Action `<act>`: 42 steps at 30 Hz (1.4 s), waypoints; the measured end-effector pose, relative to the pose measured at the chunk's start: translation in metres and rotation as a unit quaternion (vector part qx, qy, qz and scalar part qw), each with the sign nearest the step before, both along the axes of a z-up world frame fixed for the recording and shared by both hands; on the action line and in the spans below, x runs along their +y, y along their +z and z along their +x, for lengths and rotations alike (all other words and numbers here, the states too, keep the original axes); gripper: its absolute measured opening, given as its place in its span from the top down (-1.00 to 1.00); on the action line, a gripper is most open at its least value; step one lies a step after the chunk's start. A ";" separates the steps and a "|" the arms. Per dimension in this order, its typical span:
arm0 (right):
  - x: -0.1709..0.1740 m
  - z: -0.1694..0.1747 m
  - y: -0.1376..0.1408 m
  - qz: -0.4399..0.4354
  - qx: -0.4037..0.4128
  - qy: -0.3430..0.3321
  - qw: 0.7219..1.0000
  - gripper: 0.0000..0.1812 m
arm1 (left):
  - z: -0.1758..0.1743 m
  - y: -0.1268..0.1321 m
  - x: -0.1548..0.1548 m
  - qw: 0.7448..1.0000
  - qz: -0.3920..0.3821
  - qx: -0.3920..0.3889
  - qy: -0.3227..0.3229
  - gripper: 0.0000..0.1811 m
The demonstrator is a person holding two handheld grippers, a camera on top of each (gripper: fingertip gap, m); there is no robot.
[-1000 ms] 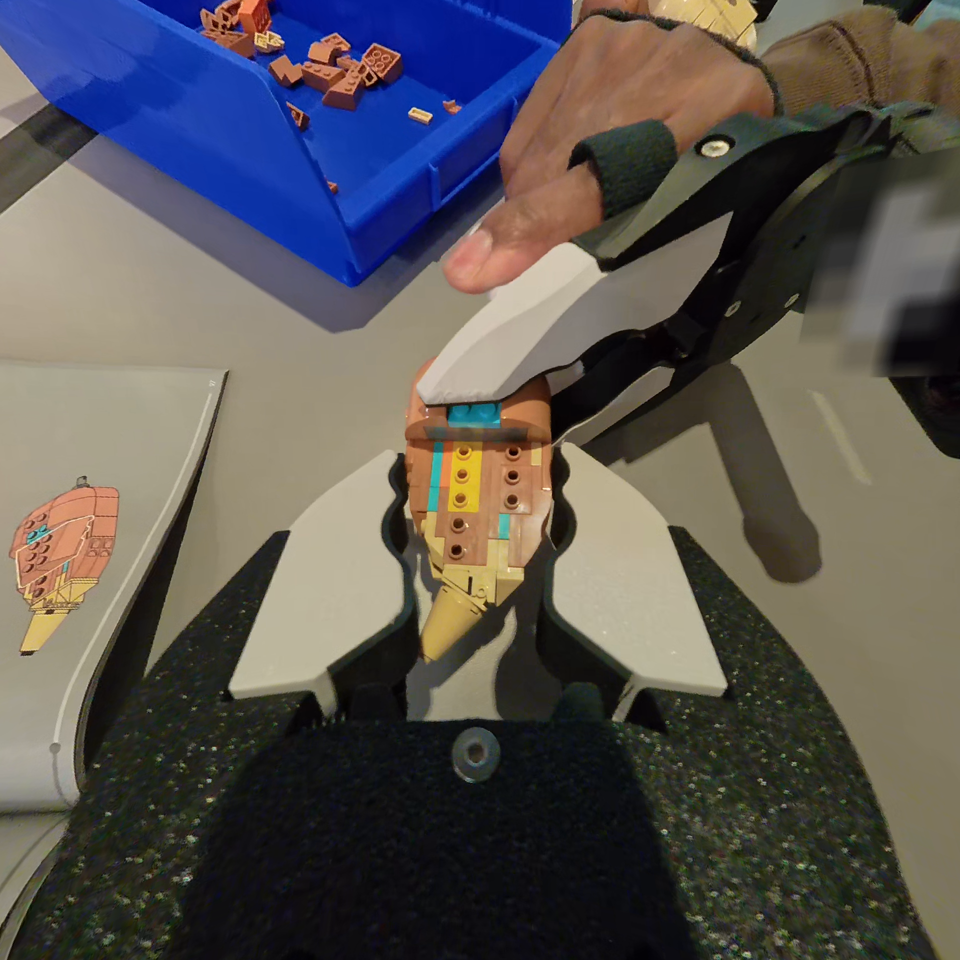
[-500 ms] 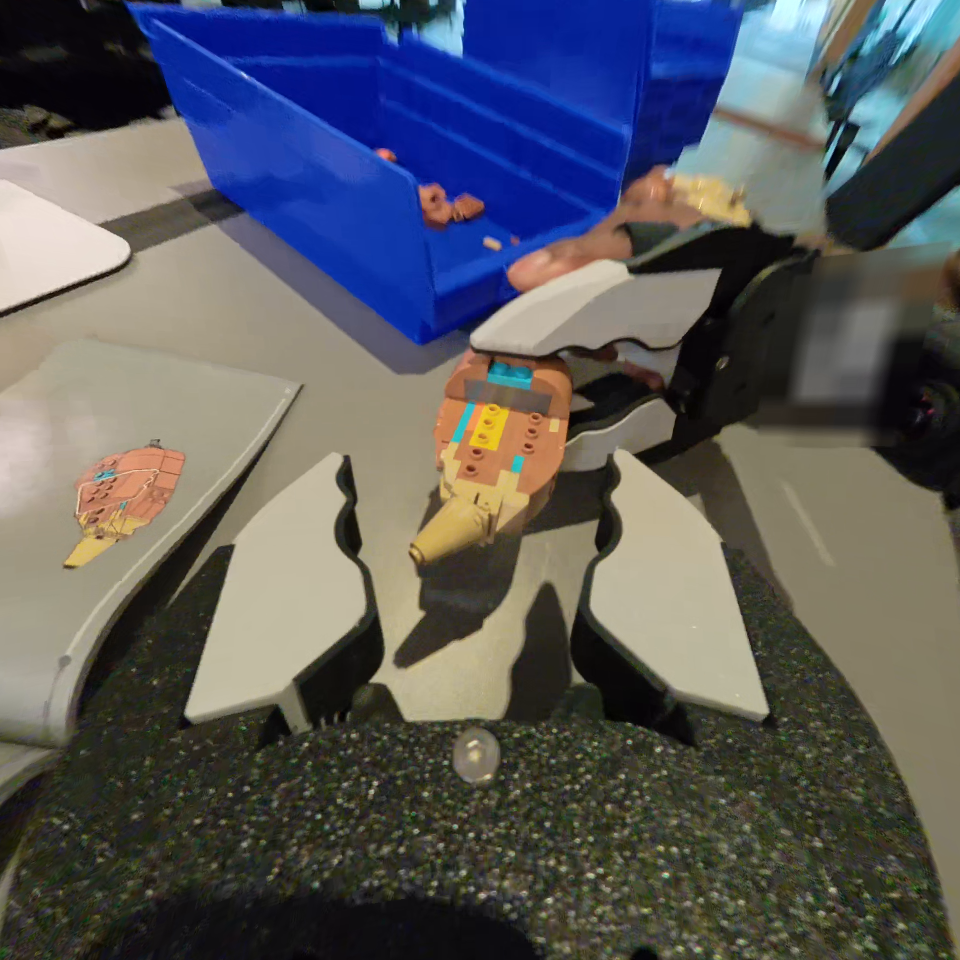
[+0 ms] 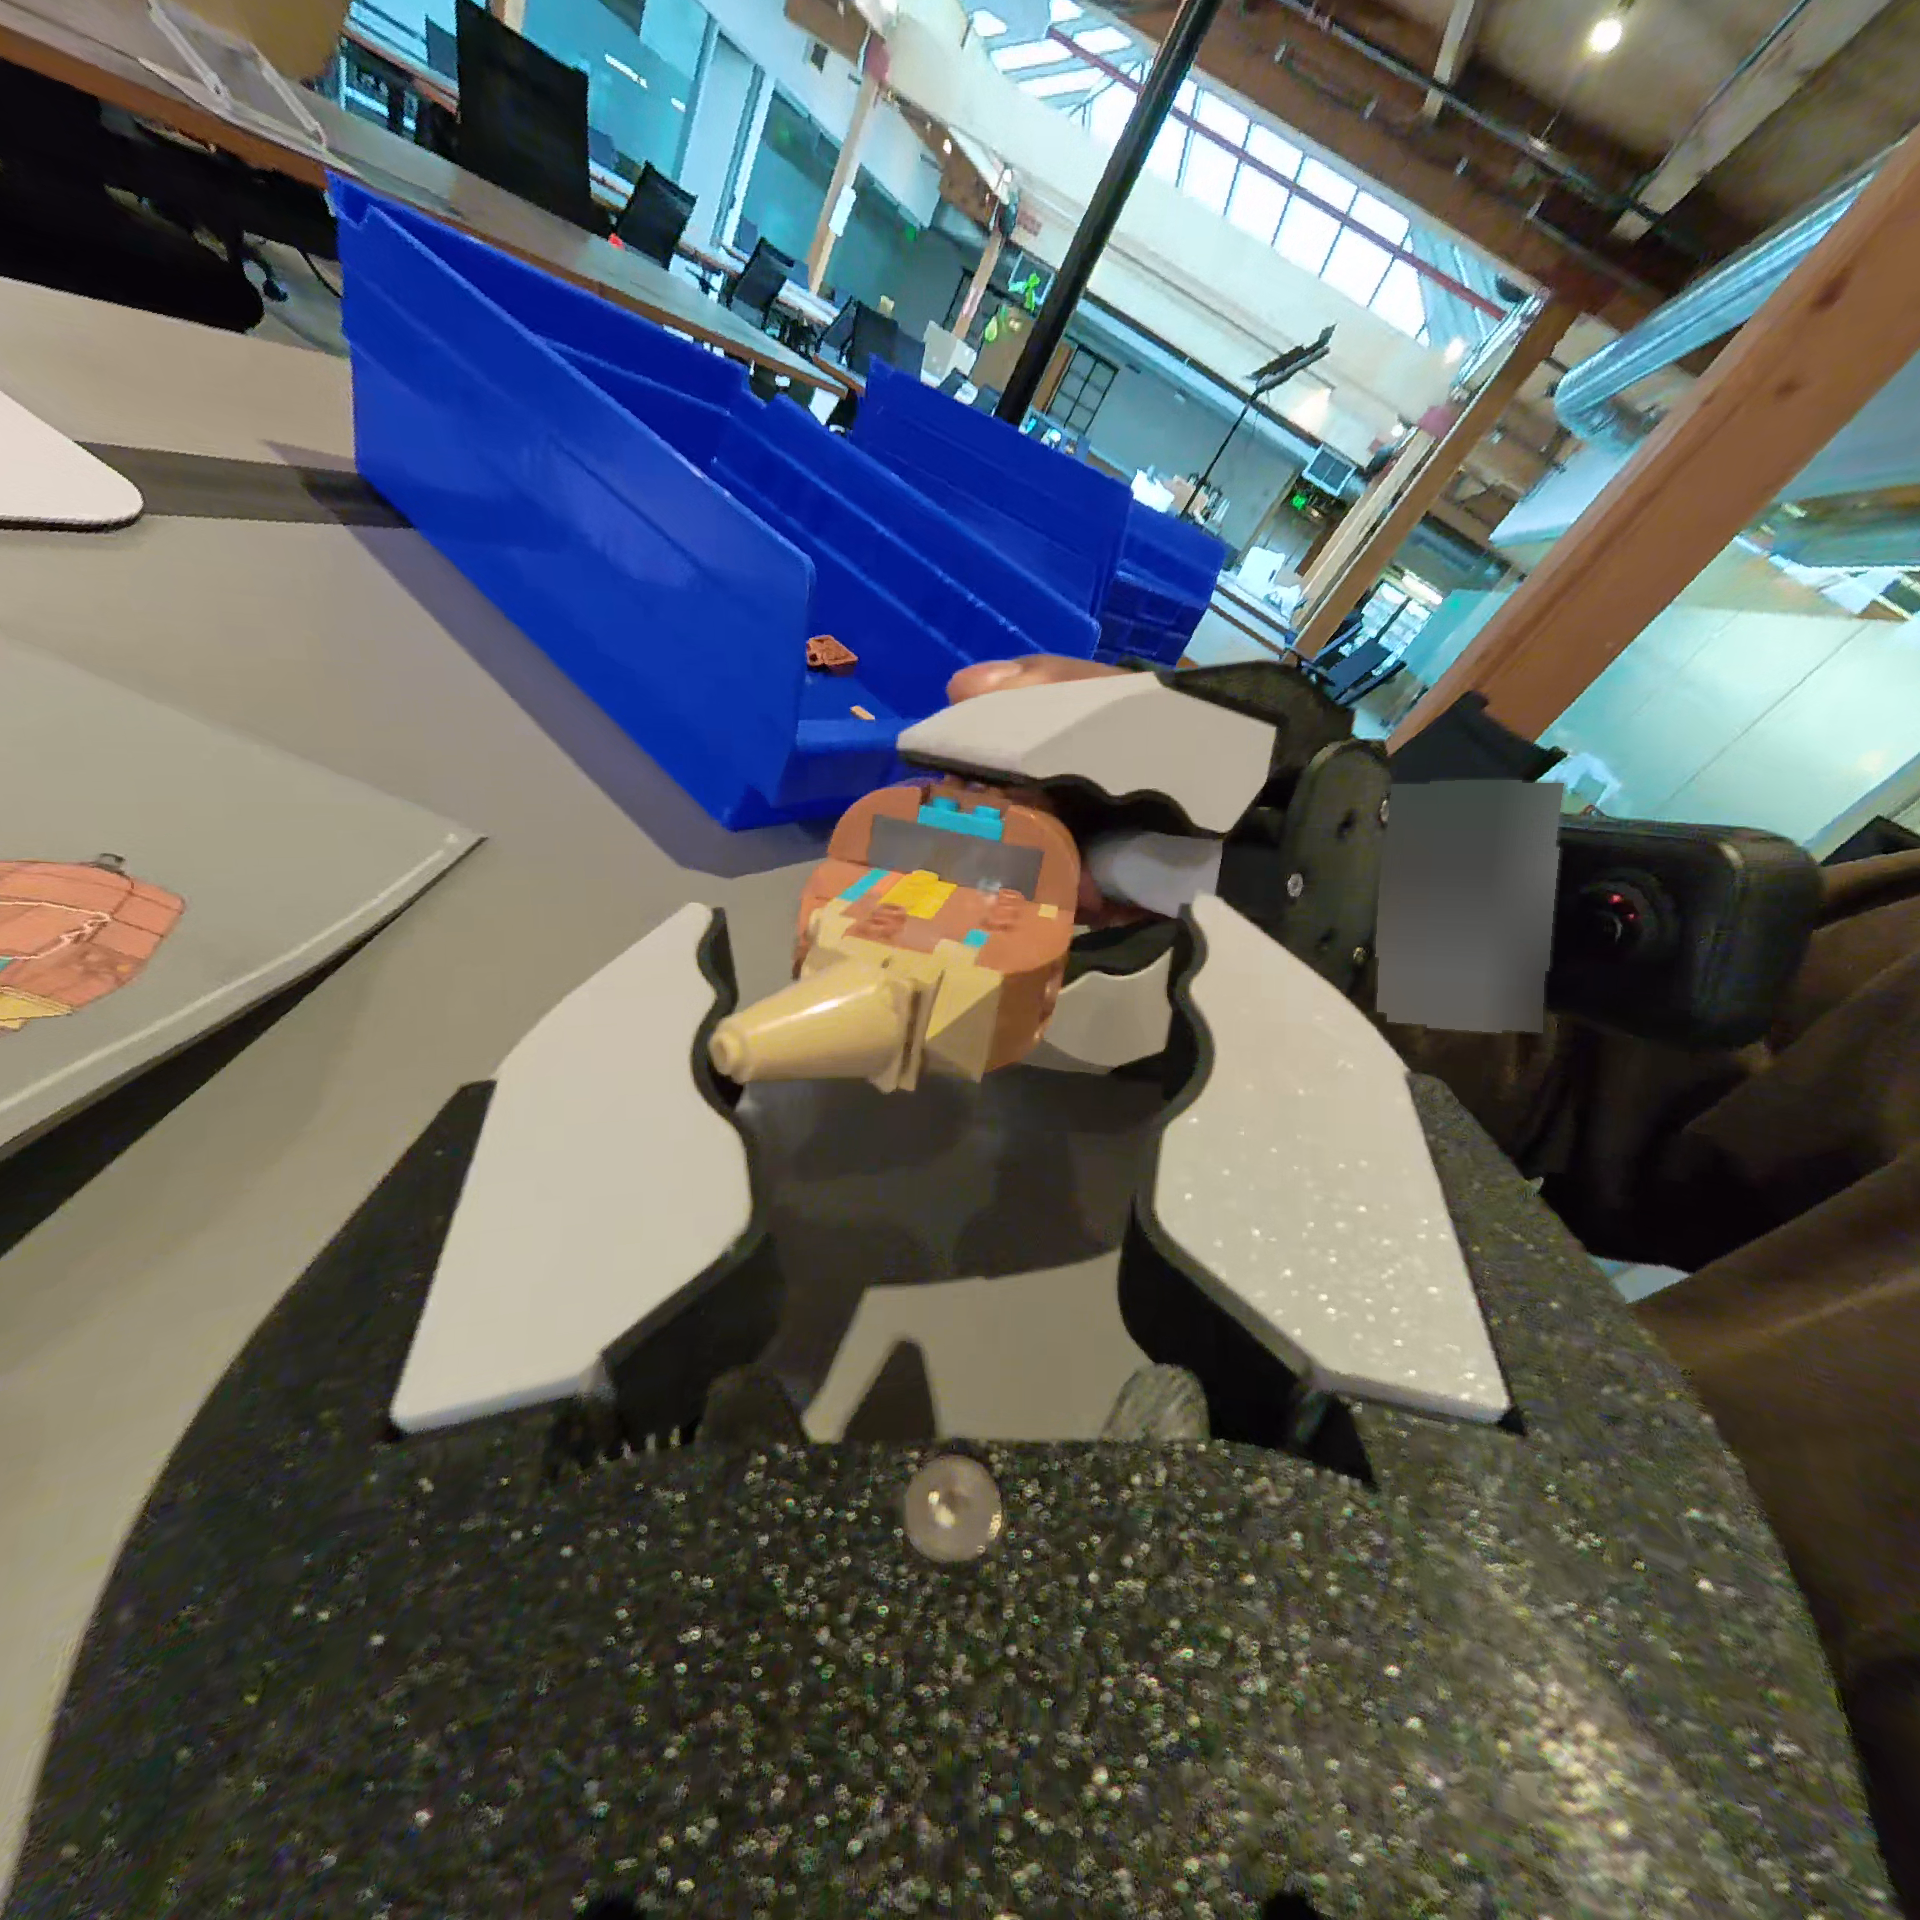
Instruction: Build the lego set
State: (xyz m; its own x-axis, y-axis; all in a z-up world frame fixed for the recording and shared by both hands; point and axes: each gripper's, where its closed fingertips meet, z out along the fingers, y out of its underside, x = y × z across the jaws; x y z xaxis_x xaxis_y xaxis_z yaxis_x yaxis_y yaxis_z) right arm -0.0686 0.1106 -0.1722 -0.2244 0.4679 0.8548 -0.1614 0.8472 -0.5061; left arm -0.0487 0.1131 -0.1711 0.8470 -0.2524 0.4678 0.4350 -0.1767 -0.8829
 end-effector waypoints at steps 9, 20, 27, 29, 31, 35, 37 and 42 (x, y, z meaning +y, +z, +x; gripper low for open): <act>-0.006 0.002 0.008 -0.011 0.026 0.017 0.999 0.53 | -0.003 0.004 -0.001 1.000 0.013 -0.005 0.005 0.23; -0.008 0.005 0.017 -0.046 0.044 0.032 0.997 0.53 | 0.010 0.003 0.000 0.999 0.007 -0.009 -0.031 0.25; -0.012 0.005 0.022 -0.048 0.065 0.029 0.996 0.53 | 0.007 0.009 -0.003 0.999 0.028 -0.031 -0.029 0.39; -0.013 0.006 0.025 -0.038 0.078 0.025 0.996 0.53 | 0.007 0.010 -0.004 0.998 0.030 -0.047 -0.034 0.39; -0.015 0.008 0.027 -0.041 0.079 0.032 0.996 0.51 | 0.007 0.011 -0.005 0.996 0.030 -0.070 -0.044 0.39; -0.014 0.010 0.030 -0.061 0.065 0.045 0.995 0.48 | 0.006 0.012 -0.006 0.993 0.026 -0.100 -0.058 0.39; -0.016 0.011 0.029 -0.068 0.055 0.053 0.995 0.49 | 0.008 0.012 -0.007 0.991 0.024 -0.109 -0.068 0.39; -0.018 0.012 0.026 -0.063 0.046 0.060 0.995 0.56 | 0.009 0.011 -0.008 0.990 0.017 -0.119 -0.076 0.40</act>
State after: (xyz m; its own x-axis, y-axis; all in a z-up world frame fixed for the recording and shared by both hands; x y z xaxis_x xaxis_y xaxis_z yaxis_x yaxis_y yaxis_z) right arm -0.0567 0.0931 -0.1462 -0.2094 0.5479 0.8099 -0.3076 0.7493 -0.5864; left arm -0.0401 0.1054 -0.1604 0.6650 -0.3877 0.6384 0.6017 -0.2283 -0.7654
